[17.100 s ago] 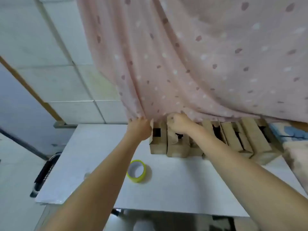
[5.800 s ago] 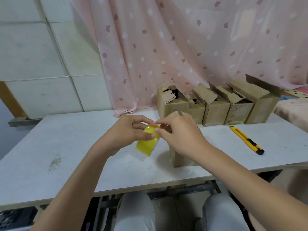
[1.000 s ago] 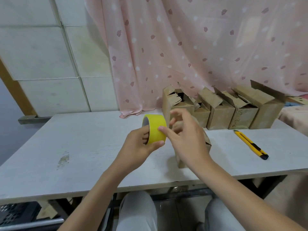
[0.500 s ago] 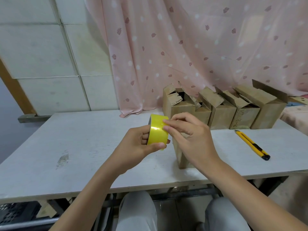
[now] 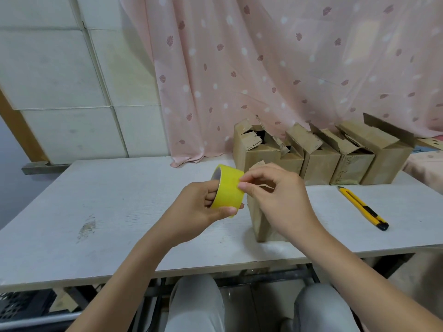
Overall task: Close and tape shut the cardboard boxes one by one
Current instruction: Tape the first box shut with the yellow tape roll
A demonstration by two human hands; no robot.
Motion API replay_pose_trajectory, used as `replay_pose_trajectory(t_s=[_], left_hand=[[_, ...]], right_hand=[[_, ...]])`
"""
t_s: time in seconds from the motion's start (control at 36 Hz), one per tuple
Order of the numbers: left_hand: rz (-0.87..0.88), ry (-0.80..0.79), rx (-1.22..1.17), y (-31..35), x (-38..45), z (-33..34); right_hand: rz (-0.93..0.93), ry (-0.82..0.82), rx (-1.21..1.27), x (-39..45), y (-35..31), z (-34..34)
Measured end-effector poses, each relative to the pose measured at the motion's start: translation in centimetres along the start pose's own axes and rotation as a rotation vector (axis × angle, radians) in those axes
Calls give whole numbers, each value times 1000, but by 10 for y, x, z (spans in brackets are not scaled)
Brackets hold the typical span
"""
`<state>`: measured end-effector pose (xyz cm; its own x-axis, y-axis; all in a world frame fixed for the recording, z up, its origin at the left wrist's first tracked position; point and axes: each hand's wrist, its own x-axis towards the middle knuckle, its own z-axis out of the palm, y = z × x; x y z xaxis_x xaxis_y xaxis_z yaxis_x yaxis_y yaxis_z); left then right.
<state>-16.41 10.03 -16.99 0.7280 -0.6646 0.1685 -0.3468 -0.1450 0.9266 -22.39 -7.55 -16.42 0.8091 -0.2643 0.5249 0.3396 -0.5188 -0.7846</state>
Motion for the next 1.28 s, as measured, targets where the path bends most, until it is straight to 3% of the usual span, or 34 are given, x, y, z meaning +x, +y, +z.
replay_pose_trajectory(t_s=[0.28, 0.42, 0.61, 0.72, 0.86, 0.97, 1.28], left_hand=[[12, 17, 70, -1, 4, 3], [27, 45, 13, 1, 6, 8], [20, 39, -9, 1, 4, 9], [1, 2, 5, 1, 3, 6], [-40, -52, 17, 3, 1, -2], [-48, -112, 61, 5, -1, -5], [-76, -166, 61, 6, -5, -10]], right_hand=[[148, 22, 43, 1, 0, -2], [45, 177, 51, -10, 0, 4], [13, 171, 32, -12, 2, 3], [78, 75, 64, -3, 3, -6], [-57, -66, -198, 5, 0, -15], [-15, -197, -257, 8, -3, -19], [22, -249, -313, 5, -1, -20]])
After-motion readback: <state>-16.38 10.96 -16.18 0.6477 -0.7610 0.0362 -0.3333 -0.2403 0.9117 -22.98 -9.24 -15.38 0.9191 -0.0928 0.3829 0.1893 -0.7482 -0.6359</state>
